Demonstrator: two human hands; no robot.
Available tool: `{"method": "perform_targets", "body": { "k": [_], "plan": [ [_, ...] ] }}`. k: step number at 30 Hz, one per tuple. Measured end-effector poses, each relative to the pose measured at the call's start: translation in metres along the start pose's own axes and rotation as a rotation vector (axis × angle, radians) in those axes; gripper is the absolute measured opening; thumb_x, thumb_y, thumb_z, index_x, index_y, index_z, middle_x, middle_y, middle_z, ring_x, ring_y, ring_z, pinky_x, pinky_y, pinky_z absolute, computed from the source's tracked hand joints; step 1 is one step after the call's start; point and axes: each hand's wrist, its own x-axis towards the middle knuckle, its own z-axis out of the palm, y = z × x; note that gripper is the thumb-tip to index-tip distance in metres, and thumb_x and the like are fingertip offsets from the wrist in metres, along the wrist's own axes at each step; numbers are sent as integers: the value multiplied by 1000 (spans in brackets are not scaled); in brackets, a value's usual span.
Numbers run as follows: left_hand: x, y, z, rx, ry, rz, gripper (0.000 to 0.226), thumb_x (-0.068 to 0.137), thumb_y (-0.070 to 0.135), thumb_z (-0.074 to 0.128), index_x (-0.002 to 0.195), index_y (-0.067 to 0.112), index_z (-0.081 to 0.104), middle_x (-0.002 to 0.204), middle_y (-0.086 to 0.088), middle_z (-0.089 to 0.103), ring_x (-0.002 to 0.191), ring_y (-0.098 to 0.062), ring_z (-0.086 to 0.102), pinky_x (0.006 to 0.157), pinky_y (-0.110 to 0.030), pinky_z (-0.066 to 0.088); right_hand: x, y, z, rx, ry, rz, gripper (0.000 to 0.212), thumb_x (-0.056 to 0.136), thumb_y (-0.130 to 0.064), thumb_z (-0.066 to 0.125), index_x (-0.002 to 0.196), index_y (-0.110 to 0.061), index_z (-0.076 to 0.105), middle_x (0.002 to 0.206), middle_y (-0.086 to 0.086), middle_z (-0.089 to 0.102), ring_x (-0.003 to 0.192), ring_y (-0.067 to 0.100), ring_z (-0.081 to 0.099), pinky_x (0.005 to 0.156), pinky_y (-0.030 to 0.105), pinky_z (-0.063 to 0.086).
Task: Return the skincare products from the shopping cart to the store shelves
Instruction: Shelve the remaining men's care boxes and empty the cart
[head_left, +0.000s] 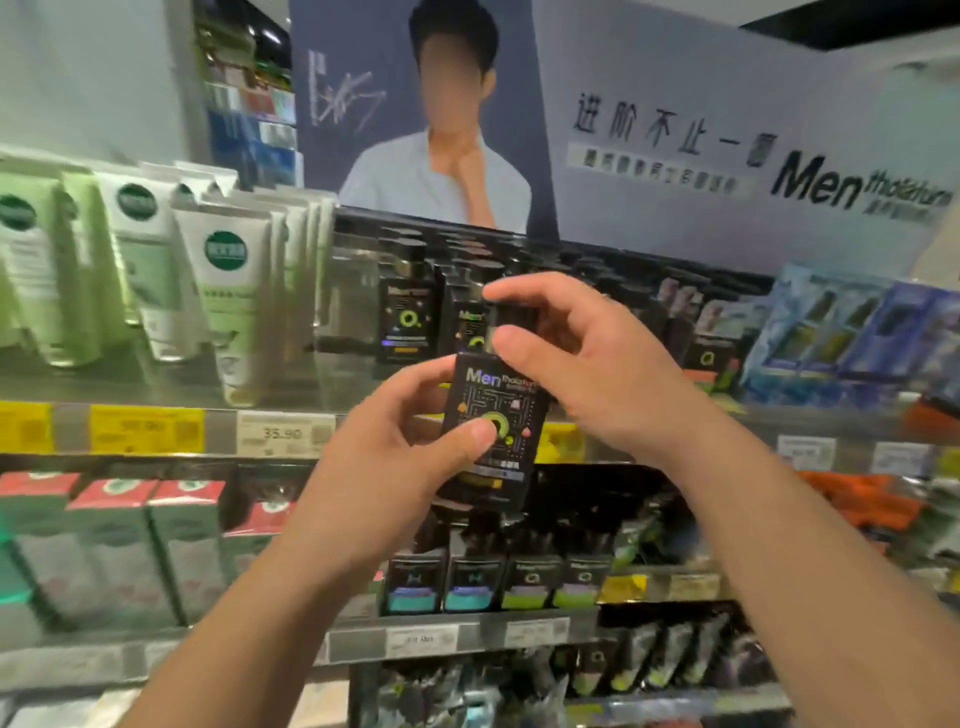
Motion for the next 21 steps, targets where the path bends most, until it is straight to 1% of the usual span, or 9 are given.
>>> {"method": "perform_targets", "body": {
  "k": [5, 7, 10, 11, 12, 14, 17, 19, 21],
  "plan": [
    [16, 18, -25, 49, 71, 69, 45, 89, 16, 79, 129, 31, 65, 118, 7, 75, 110, -16, 71, 102, -47, 54, 50, -39, -12, -229, -162, -70, 27, 93, -36, 74, 119, -36, 68, 107, -11, 72, 98, 8, 68, 96, 38, 55],
    [22, 21, -31, 99, 132, 114, 47, 86, 28, 78, 127, 47, 63, 123, 14, 71, 116, -7, 67, 106, -44, 50, 68, -52, -14, -291, -191, -112, 25, 93, -37, 74, 117, -35, 68, 106, -8, 73, 98, 11, 69, 95, 39, 55],
    [21, 33, -32, 259, 155, 141, 53, 91, 33, 70, 101, 82, 50, 123, 29, 60, 111, 19, 54, 102, -21, 43, 92, -65, -13, -342, -192, -144, 26, 93, -33, 75, 118, -31, 68, 107, -9, 73, 93, 7, 69, 85, 21, 54],
    [21, 34, -33, 306, 152, 140, 60, 92, 32, 67, 103, 86, 43, 123, 34, 54, 111, 24, 48, 98, -11, 38, 100, -67, -12, -369, -189, -153, 27, 93, -32, 75, 119, -30, 68, 106, -9, 73, 93, 7, 68, 80, 16, 53],
    [20, 33, -34, 344, 151, 140, 63, 93, 33, 65, 117, 85, 37, 127, 38, 46, 114, 26, 43, 98, -6, 32, 107, -69, -11, -397, -184, -158, 28, 93, -33, 75, 119, -30, 68, 106, -10, 73, 93, 7, 68, 77, 13, 51],
    [23, 28, -38, 395, 156, 119, 72, 94, 36, 63, 149, 63, 24, 134, 41, 32, 123, 24, 32, 104, -10, 23, 120, -70, -6, -449, -183, -159, 29, 92, -35, 76, 119, -29, 68, 105, -12, 71, 94, 5, 67, 75, 7, 47],
    [31, 23, -44, 429, 174, 104, 75, 96, 33, 62, 154, 53, 19, 129, 40, 27, 116, 24, 29, 103, -12, 22, 135, -66, 6, -544, -203, -155, 29, 92, -35, 76, 119, -28, 68, 106, -12, 70, 95, 3, 66, 73, 7, 46],
    [36, 20, -48, 461, 177, 90, 77, 98, 30, 60, 160, 40, 17, 134, 32, 25, 121, 20, 23, 106, -15, 18, 142, -61, 12, -608, -222, -155, 30, 91, -36, 76, 120, -29, 69, 109, -10, 70, 97, 7, 65, 76, 10, 46],
    [41, 17, -52, 478, 168, 68, 76, 100, 29, 57, 162, 35, 15, 144, 27, 27, 134, 11, 23, 110, -18, 18, 148, -56, 18, -659, -242, -137, 31, 92, -37, 76, 121, -29, 68, 111, -7, 69, 99, 11, 64, 76, 11, 45]
  ]
}}
